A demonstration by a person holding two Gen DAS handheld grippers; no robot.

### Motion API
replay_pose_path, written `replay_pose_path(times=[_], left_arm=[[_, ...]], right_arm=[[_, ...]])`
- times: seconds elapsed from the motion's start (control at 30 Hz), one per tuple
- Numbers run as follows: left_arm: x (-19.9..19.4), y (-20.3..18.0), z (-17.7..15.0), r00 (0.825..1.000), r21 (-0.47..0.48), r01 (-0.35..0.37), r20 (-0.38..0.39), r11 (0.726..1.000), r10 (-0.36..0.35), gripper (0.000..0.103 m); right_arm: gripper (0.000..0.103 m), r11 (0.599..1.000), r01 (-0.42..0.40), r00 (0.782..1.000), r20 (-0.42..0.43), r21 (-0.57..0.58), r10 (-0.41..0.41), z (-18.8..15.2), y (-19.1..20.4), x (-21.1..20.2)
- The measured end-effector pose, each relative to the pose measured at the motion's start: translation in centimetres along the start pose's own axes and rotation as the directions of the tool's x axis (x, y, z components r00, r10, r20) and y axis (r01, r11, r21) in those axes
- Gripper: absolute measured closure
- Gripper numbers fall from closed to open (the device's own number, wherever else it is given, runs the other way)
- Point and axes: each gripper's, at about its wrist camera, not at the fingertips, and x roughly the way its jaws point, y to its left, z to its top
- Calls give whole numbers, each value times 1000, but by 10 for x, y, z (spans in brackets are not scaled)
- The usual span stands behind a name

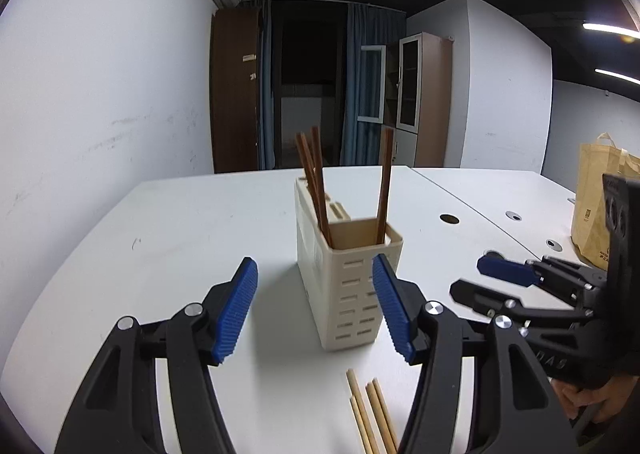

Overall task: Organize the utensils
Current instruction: 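Move both open tools back down to the pale chopsticks on the table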

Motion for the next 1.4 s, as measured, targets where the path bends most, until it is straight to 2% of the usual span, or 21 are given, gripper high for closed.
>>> replay_pose_path(times=[0.13,0.23,0.33,0.43,0.9,1.03,1.4], left_arm=[[2,6,-9,1000,-16,3,-26,1000,-3,43],[5,9,-17,999,-14,0,-51,1000,-1,39],[7,12,-25,997,-21,3,-71,1000,-4,38],[7,15,-35,996,-25,4,-88,1000,-6,38],[15,28,-54,992,-62,3,-127,998,-10,35],[19,35,-57,989,-105,11,-148,994,-26,35],[24,29,-59,985,-79,11,-169,997,-24,33]], right_arm=[[53,1000,20,999,-35,6,-20,-14,1,8],[53,999,33,997,-74,11,-32,-21,-2,17],[49,999,47,991,-121,-3,-47,-30,1,26],[49,999,40,986,-162,4,-38,-40,2,36],[49,998,69,938,-340,-10,-69,-81,8,86],[49,997,74,930,-360,-19,-76,-88,8,96],[49,997,72,919,-386,-31,-78,-94,13,106]])
